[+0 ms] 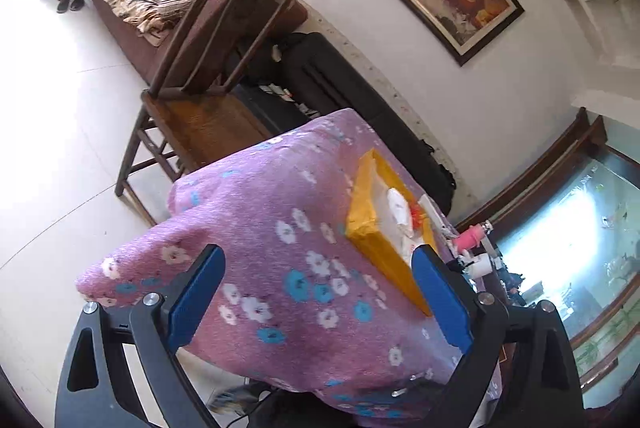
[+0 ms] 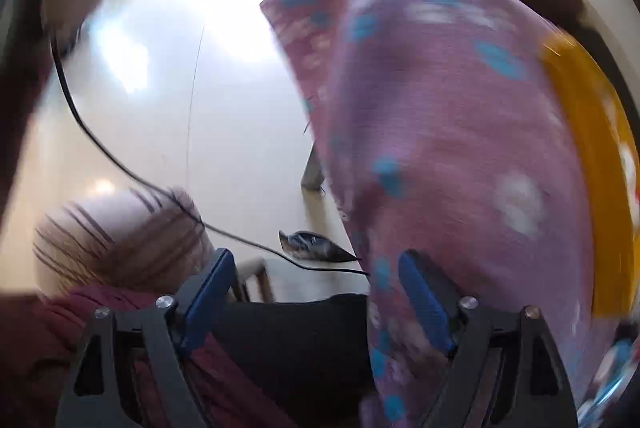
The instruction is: Organize soft objects
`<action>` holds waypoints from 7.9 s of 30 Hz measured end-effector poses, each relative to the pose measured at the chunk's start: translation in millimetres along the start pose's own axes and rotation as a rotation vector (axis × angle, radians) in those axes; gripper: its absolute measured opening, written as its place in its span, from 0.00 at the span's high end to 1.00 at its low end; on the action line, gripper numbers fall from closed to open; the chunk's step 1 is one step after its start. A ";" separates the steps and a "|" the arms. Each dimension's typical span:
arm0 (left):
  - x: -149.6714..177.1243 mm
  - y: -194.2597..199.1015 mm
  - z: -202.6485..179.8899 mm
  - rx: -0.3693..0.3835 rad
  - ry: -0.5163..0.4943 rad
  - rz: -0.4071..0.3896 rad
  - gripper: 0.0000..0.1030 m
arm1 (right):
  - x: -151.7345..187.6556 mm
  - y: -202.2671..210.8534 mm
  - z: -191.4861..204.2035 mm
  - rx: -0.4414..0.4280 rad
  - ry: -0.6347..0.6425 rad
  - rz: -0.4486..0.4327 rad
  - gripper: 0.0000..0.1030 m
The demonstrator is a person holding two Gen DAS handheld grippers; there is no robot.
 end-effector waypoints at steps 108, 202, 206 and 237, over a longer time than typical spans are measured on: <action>209.6 -41.1 216.5 -0.701 0.000 0.617 0.73 | -191.5 1.9 -171.9 -0.196 -0.641 -0.508 0.02; -47.3 -295.2 -442.1 0.132 -0.623 0.382 0.00 | 352.1 255.5 -431.9 0.096 -1.417 -0.498 0.15; 11.8 -338.7 -414.0 0.190 -0.584 0.513 0.00 | 369.7 190.6 -437.1 0.163 -1.484 -0.343 0.15; 192.7 -361.1 -483.3 0.342 -1.108 0.679 0.48 | 416.4 147.6 -421.7 0.212 -1.562 -0.317 0.50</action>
Point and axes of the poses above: each gripper's, at about its wrist camera, not at the fingertips, and y roughly against the way its jaws point, z to its left, x to its underside, the point moved 1 cm from there along -y, roughly the way its jaws point, and after that the axes turned 13 degrees about -y, right-handed, at the moved point
